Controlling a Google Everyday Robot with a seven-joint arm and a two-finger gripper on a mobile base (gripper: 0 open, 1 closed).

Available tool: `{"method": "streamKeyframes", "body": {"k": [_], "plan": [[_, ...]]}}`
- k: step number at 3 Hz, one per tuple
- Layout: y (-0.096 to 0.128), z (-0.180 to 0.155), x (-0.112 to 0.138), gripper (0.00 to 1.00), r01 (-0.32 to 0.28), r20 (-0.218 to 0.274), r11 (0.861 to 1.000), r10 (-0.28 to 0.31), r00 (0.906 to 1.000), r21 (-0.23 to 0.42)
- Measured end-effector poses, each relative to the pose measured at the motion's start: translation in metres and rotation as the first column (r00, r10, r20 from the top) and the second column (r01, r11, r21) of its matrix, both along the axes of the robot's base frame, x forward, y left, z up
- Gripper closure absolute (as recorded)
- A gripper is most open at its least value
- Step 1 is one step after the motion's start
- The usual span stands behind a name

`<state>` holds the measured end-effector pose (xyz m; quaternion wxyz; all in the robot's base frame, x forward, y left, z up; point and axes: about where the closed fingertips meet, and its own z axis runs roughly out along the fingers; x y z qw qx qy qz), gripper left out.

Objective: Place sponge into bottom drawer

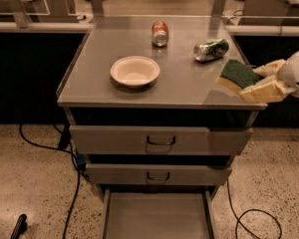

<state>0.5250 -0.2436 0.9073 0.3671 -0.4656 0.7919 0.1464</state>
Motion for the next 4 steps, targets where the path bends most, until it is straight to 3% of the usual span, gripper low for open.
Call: {"method": "streamKeyframes", "body": {"k": [1, 2, 3, 4], "plan": [[-0.017, -0.049, -0.078, 1.00, 0.131, -0.042, 0.984, -0.127, 0.9910, 0.119], [-0.008, -0.042, -0.073, 1.00, 0.103, -0.017, 0.988, -0.102, 0.9947, 0.115], [-0.014, -0.093, -0.081, 1.00, 0.154, -0.059, 0.975, -0.147, 0.9874, 0.162], [-0.031, -0.178, -0.110, 1.00, 0.271, -0.153, 0.942, -0.243, 0.9578, 0.200]]}}
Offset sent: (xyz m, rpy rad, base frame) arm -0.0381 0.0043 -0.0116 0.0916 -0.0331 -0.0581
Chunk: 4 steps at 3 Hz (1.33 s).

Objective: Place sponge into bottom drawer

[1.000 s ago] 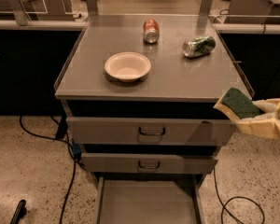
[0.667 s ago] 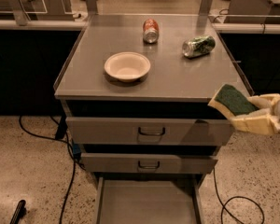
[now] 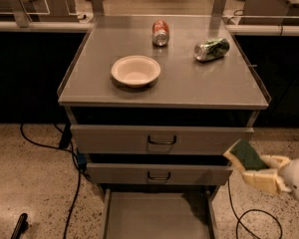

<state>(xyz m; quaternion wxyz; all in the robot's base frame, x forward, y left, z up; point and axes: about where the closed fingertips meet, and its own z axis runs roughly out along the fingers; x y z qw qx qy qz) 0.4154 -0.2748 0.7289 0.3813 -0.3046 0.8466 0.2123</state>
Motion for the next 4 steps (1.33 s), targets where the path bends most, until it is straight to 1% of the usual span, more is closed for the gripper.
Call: {"method": "streamKeyframes", "body": {"k": [1, 2, 3, 4], "plan": [[-0.013, -0.086, -0.029, 1.00, 0.075, -0.085, 0.991, -0.066, 0.9942, 0.111], [-0.013, -0.086, -0.029, 1.00, 0.075, -0.085, 0.991, -0.066, 0.9942, 0.111], [-0.019, -0.125, -0.027, 1.00, 0.132, -0.127, 0.978, -0.112, 0.9855, 0.163], [-0.023, -0.196, -0.021, 1.00, 0.204, -0.208, 0.949, -0.155, 0.9657, 0.239]]}}
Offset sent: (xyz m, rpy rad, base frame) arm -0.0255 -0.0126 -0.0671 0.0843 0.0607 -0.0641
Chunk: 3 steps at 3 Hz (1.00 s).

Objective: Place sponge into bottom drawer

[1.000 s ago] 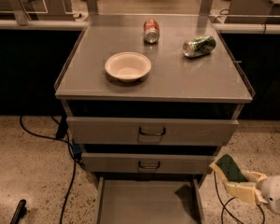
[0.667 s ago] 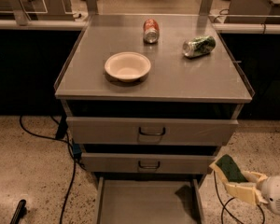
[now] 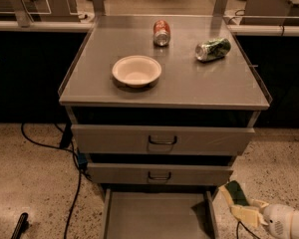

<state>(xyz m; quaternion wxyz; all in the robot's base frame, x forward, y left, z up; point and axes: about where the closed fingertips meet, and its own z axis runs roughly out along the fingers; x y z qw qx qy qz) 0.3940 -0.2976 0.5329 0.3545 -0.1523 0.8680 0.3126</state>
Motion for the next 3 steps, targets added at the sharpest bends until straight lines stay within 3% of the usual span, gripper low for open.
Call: {"method": "streamKeyframes", "body": {"k": [1, 2, 3], "plan": [[0.015, -0.089, -0.001, 1.00, 0.030, -0.106, 0.993, -0.018, 0.9942, 0.113], [0.015, -0.089, -0.001, 1.00, 0.031, -0.107, 0.993, -0.019, 0.9941, 0.113], [0.016, -0.123, -0.003, 1.00, 0.074, -0.155, 0.989, -0.054, 0.9865, 0.127]]}}
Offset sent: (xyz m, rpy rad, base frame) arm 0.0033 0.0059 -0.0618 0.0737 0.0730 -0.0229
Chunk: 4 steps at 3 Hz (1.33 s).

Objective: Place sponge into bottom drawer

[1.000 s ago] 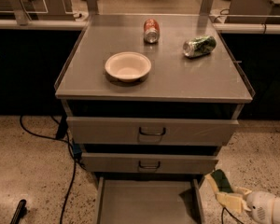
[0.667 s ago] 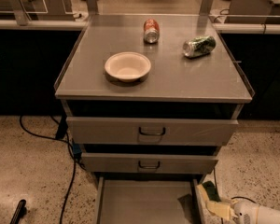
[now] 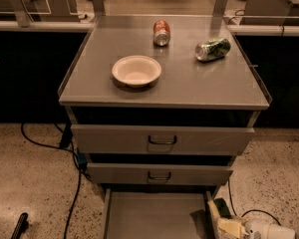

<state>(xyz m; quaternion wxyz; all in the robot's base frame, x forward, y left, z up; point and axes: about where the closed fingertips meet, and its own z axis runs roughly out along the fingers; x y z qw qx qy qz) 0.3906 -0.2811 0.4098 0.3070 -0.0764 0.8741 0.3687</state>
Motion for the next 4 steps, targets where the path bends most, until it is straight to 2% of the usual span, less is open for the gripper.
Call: {"method": "streamKeyframes", "body": {"k": [1, 2, 4], "plan": [[0.014, -0.059, -0.007, 1.00, -0.009, -0.111, 1.000, 0.011, 0.9938, 0.014], [0.024, -0.106, -0.006, 1.00, -0.011, -0.192, 0.999, 0.018, 0.9812, 0.036], [0.048, -0.167, 0.007, 1.00, -0.034, -0.283, 0.998, 0.047, 0.9581, 0.049]]}}
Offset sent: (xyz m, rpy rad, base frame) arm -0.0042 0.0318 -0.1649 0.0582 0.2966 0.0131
